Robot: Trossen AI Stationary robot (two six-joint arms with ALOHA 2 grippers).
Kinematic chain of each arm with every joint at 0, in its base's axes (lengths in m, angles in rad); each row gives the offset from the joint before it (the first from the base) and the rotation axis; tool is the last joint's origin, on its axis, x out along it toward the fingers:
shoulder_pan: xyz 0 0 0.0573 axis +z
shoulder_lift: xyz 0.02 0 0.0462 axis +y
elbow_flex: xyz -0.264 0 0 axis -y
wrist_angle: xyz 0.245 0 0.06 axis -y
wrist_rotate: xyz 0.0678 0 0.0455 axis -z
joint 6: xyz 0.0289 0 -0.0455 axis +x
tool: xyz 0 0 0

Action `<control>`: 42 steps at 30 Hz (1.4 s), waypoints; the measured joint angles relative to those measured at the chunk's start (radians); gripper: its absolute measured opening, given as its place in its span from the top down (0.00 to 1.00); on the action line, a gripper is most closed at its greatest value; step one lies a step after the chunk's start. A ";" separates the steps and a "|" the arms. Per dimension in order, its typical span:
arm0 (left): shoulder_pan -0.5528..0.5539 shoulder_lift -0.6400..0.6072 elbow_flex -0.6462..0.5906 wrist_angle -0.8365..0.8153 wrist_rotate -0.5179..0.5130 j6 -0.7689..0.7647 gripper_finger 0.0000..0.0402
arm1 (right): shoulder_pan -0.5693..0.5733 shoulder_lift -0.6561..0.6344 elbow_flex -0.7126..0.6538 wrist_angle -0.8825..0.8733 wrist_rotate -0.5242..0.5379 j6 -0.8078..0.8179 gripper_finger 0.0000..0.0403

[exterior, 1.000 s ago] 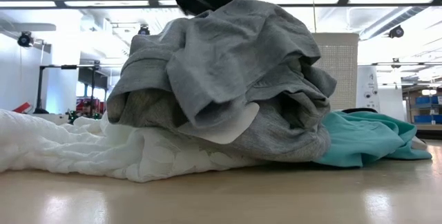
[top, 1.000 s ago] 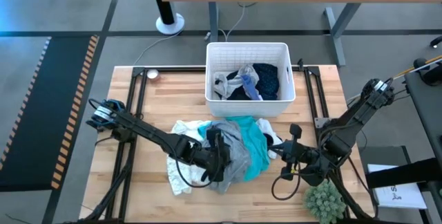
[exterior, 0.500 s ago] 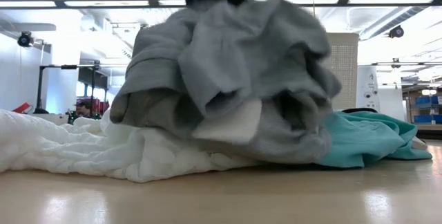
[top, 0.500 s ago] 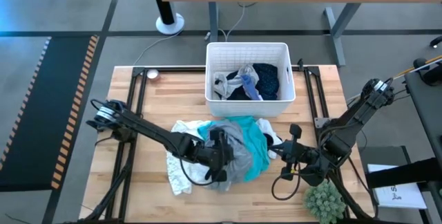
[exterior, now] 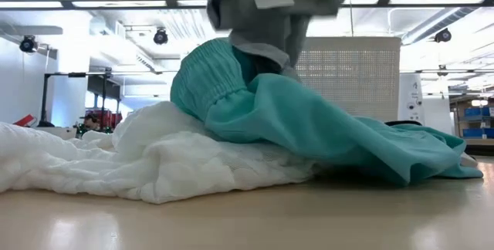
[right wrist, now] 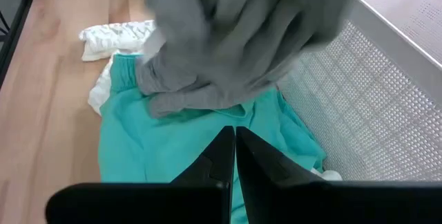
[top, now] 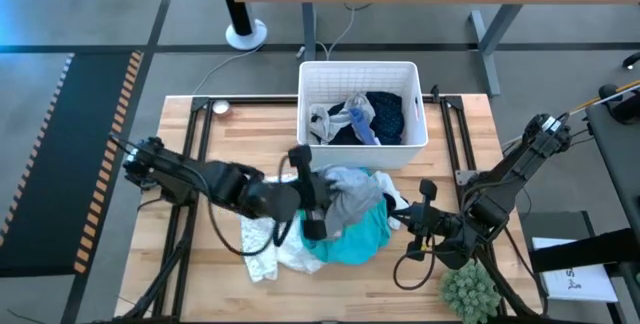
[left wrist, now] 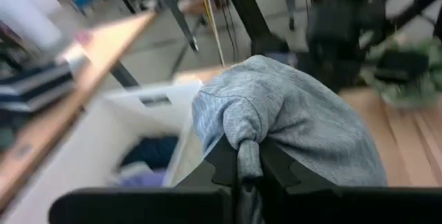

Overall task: Sort clothes
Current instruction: Put the gray shirt into the white laundry bin

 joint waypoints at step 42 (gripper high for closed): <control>0.556 0.009 0.459 0.282 0.337 0.358 0.99 | 0.000 0.000 -0.007 0.005 0.011 -0.011 1.00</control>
